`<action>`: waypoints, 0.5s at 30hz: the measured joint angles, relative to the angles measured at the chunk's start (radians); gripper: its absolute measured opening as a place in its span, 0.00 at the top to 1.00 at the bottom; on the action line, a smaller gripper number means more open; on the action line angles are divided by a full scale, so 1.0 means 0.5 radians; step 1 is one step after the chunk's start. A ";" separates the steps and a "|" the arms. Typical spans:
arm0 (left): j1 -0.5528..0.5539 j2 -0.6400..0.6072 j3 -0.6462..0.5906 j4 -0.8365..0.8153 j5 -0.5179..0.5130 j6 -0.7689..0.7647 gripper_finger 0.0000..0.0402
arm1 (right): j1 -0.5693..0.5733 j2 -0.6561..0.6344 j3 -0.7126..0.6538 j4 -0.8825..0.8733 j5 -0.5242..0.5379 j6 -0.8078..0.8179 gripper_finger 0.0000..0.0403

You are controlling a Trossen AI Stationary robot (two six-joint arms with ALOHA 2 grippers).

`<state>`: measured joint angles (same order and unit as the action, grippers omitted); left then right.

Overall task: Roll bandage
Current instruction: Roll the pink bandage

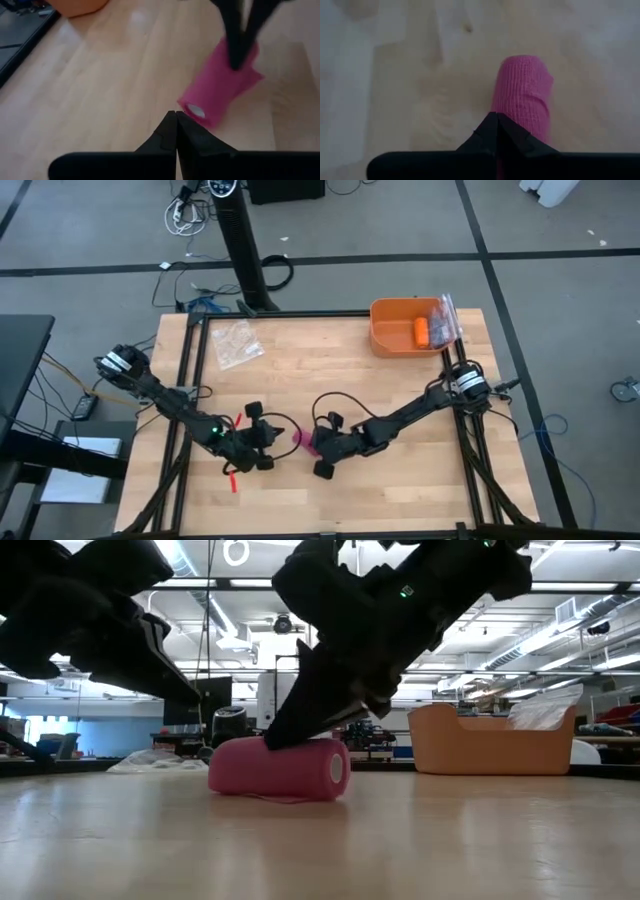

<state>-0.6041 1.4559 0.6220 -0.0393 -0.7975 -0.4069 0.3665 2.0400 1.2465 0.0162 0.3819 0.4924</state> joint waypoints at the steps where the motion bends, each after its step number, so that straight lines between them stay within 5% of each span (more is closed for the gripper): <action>1: 0.000 0.000 0.001 0.015 -0.005 0.001 0.99 | 0.002 0.004 0.000 0.027 -0.029 -0.025 0.98; 9: 0.009 0.000 0.001 0.283 -0.002 0.183 0.99 | -0.031 0.004 -0.002 0.034 -0.163 -0.034 0.99; 15: 0.083 0.118 0.001 0.549 0.186 0.290 0.99 | -0.056 0.004 -0.002 0.027 -0.302 -0.030 0.99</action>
<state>-0.5625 1.5150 0.6224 0.2351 -0.7046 -0.2621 0.3386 2.0422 1.2457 0.0300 0.2310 0.4776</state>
